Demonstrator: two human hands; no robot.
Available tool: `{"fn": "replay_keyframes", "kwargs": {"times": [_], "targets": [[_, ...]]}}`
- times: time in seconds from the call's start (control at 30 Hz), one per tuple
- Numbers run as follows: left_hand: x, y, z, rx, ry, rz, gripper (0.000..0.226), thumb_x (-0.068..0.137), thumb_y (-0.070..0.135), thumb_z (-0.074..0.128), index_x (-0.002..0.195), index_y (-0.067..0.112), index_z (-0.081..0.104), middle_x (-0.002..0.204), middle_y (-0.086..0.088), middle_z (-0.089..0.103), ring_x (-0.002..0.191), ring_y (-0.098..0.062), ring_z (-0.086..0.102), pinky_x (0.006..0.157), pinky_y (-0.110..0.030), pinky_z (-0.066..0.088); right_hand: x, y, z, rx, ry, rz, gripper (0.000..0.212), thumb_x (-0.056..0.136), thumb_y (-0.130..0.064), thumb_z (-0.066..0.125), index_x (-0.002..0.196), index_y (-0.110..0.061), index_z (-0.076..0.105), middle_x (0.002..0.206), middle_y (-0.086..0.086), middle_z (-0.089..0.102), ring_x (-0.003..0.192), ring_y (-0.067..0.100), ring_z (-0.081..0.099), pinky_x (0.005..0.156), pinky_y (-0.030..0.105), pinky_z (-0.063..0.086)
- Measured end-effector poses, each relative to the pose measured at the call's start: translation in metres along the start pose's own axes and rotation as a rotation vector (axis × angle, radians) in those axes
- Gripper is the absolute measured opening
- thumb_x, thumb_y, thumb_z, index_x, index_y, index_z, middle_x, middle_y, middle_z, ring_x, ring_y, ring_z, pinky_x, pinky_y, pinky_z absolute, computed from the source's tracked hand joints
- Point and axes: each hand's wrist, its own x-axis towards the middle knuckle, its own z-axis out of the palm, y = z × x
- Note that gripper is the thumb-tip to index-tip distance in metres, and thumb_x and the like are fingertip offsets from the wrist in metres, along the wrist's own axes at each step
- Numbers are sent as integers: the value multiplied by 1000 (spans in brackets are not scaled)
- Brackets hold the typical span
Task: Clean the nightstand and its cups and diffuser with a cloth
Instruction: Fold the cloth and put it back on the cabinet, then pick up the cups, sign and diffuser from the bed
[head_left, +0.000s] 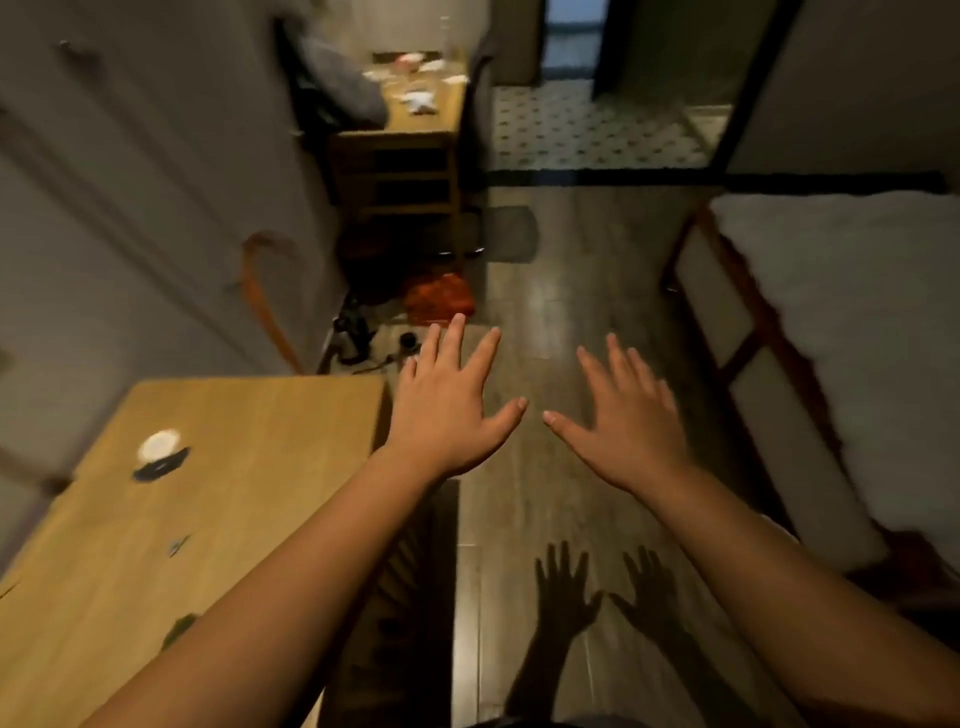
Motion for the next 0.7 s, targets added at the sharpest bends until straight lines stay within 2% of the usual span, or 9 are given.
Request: {"fn": "replay_keyframes", "kwargs": {"times": [0.2, 0.37, 0.5, 0.7], "targets": [[47, 179, 35, -35, -20, 305, 80, 82, 79, 27, 150, 39, 11, 161, -8, 13, 147, -32, 11, 112, -54, 26, -63, 171, -56, -64, 112, 307, 99, 68, -91, 16, 151, -37, 14, 163, 1, 8, 147, 25, 13, 114, 52, 24], [54, 333, 60, -135, -47, 574, 79, 82, 78, 27, 149, 39, 11, 161, -9, 12, 147, -33, 10, 112, -55, 25, -134, 304, -96, -90, 151, 531, 95, 71, -90, 15, 149, -38, 9, 163, 1, 3, 148, 27, 7, 114, 56, 21], [43, 444, 79, -202, -101, 748, 81, 82, 78, 27, 150, 39, 9, 162, -6, 8, 148, -31, 6, 112, -56, 22, -200, 379, -120, -125, 202, 738, 94, 70, -91, 13, 148, -39, 6, 163, 1, 1, 149, 29, 5, 115, 58, 18], [36, 564, 104, -225, -160, 998, 83, 81, 78, 25, 150, 35, 11, 162, -8, 7, 148, -33, 5, 112, -57, 22, -271, 455, -150, -144, 244, 1017, 95, 71, -90, 19, 150, -37, 9, 163, 2, 4, 149, 29, 7, 116, 56, 19]]}}
